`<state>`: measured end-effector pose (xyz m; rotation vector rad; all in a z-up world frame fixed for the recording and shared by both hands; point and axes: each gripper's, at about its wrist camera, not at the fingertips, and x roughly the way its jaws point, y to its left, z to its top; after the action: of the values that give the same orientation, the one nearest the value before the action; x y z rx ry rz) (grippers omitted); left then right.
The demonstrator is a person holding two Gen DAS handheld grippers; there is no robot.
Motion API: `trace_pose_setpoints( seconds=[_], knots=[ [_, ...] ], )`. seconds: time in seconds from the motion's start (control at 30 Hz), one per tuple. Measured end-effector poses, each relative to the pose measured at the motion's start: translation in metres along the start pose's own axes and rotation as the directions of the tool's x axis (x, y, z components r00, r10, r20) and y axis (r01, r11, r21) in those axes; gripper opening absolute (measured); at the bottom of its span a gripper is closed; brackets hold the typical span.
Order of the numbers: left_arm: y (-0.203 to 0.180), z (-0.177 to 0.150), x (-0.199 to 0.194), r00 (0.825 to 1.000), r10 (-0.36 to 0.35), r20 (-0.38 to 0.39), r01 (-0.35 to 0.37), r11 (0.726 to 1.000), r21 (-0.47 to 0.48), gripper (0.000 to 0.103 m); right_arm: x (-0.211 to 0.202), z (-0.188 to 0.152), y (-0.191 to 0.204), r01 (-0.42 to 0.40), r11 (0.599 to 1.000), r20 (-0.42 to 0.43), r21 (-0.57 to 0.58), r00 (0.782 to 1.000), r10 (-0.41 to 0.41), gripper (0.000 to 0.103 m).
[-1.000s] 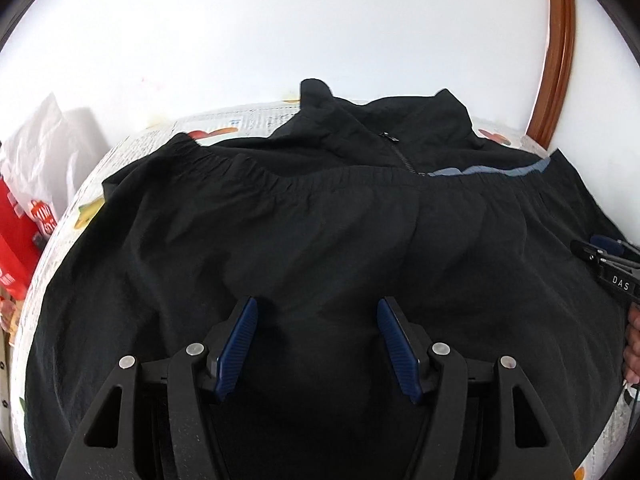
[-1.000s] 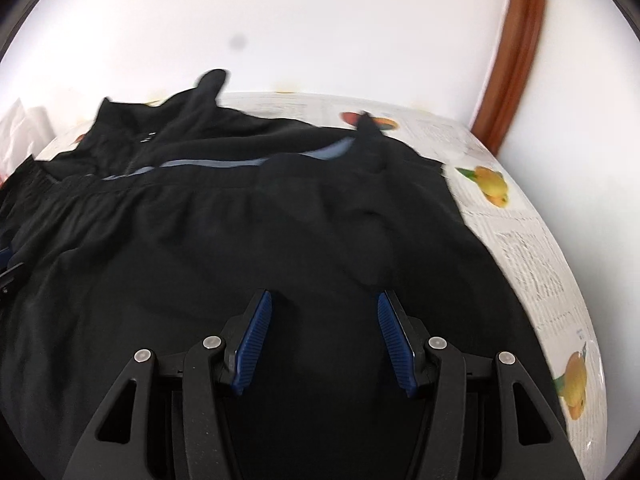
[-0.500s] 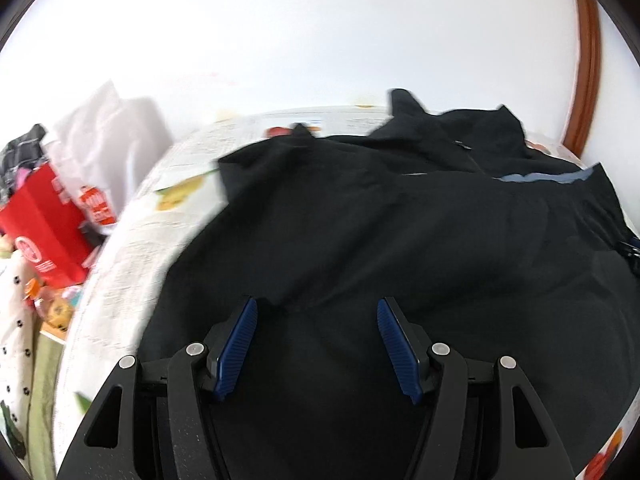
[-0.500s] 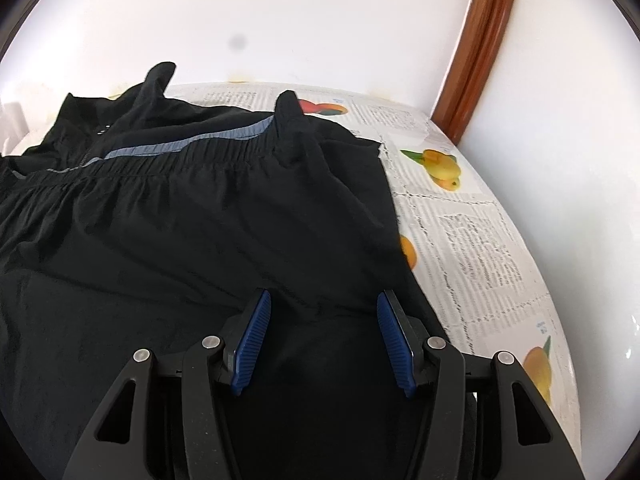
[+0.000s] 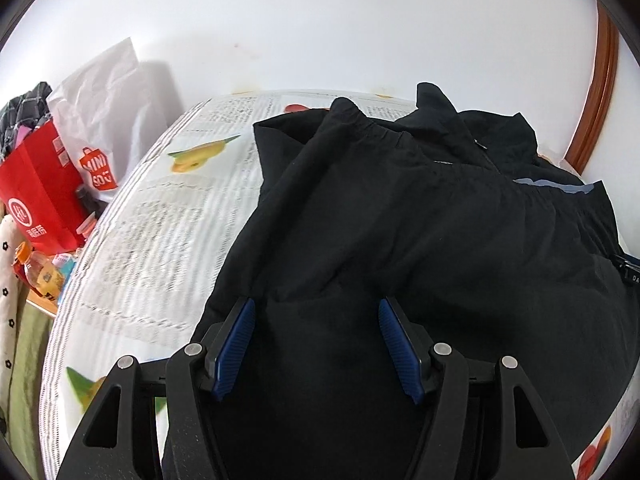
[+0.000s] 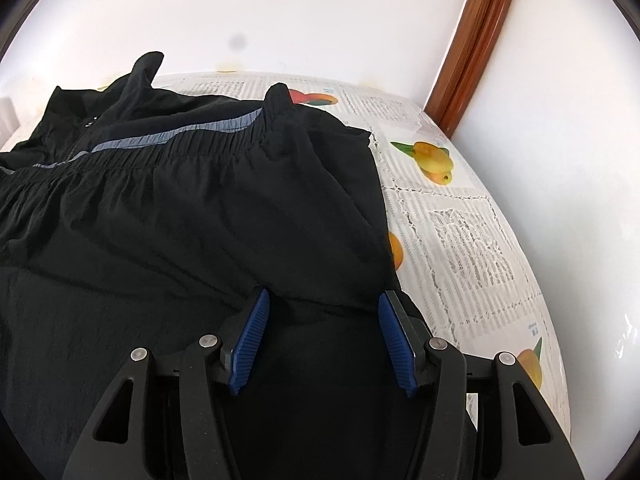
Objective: Fold large clothes
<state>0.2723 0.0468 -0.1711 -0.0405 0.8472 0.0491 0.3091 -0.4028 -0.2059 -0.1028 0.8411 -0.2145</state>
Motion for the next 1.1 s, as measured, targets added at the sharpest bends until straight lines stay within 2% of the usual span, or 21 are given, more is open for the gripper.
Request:
trace_pose_setpoints(
  seconds=[0.3,0.4,0.53,0.6,0.7,0.83,0.97,1.1],
  knots=[
    [-0.038,0.015,0.018,0.999,-0.032,-0.013,0.032,0.999,0.034,0.062,0.013,0.008,-0.034,0.015,0.999,-0.011,0.035,1.000,-0.015,0.054],
    [-0.043,0.016,0.019,0.999,-0.029,-0.013,0.030,0.998,0.048,0.063,0.014,0.008,-0.043,0.010,0.999,-0.003,0.042,1.000,-0.010,0.055],
    [-0.034,0.014,0.014,0.999,-0.046,-0.021,0.048,0.996,0.076,0.063,-0.002,0.005,-0.044,0.022,0.996,-0.046,0.082,0.999,-0.018,0.056],
    [-0.025,0.010,0.007,0.997,-0.067,-0.023,0.068,0.995,0.068,0.063,-0.022,-0.001,-0.035,0.036,0.996,-0.037,0.084,0.999,-0.033,0.056],
    [-0.016,0.002,-0.009,0.997,-0.079,-0.019,0.080,0.995,0.064,0.063,-0.052,-0.011,-0.008,0.008,0.999,0.009,0.041,1.000,-0.008,0.056],
    [-0.002,-0.012,-0.034,0.996,-0.094,-0.003,0.094,0.993,0.068,0.063,-0.082,-0.029,0.039,-0.082,0.997,0.040,0.012,0.996,0.081,0.056],
    [0.004,-0.028,-0.061,0.998,-0.067,0.012,0.066,0.995,0.079,0.063,-0.111,-0.053,0.099,-0.216,0.976,0.066,-0.029,0.974,0.218,0.056],
    [0.025,-0.047,-0.081,0.999,-0.036,0.017,0.034,0.997,0.065,0.063,-0.131,-0.077,0.143,-0.223,0.972,0.058,-0.077,0.972,0.228,0.055]
  ],
)
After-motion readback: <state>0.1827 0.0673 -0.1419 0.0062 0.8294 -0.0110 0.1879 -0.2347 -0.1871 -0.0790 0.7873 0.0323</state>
